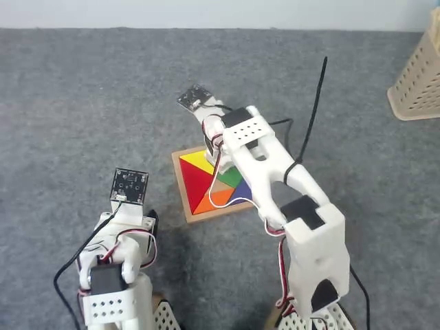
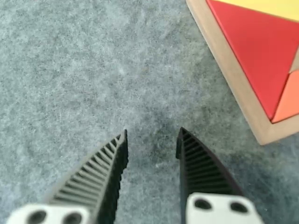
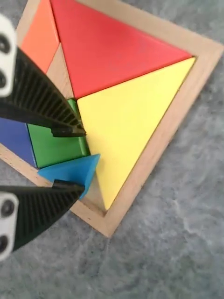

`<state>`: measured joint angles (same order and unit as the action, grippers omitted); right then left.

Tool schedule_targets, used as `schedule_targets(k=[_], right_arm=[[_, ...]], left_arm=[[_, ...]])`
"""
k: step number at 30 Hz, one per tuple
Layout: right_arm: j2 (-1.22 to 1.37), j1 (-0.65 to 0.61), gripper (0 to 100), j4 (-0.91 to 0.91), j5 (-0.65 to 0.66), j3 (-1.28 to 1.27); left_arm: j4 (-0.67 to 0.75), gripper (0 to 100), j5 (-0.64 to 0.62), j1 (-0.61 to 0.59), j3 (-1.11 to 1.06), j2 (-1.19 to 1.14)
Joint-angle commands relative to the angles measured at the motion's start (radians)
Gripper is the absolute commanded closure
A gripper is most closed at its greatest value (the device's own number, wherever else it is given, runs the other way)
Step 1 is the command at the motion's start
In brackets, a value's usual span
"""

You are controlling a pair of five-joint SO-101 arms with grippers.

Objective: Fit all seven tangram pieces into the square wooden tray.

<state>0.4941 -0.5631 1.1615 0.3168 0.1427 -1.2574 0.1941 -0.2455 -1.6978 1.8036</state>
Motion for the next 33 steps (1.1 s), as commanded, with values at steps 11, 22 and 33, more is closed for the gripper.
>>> schedule_targets(k=[11,22,33], right_arm=[[0.015,0.028,87.7,-0.025,0.021,0.046],[0.008,0.038,94.3,-0.041,0.018,0.048],[0.018,0.145,94.3,0.047,-0.026,0.189]], left_arm=[[-0.005,83,0.005,0.002,0.012,0.006],[-0.005,83,0.005,0.002,0.012,0.006],[-0.005,83,0.005,0.002,0.012,0.006]])
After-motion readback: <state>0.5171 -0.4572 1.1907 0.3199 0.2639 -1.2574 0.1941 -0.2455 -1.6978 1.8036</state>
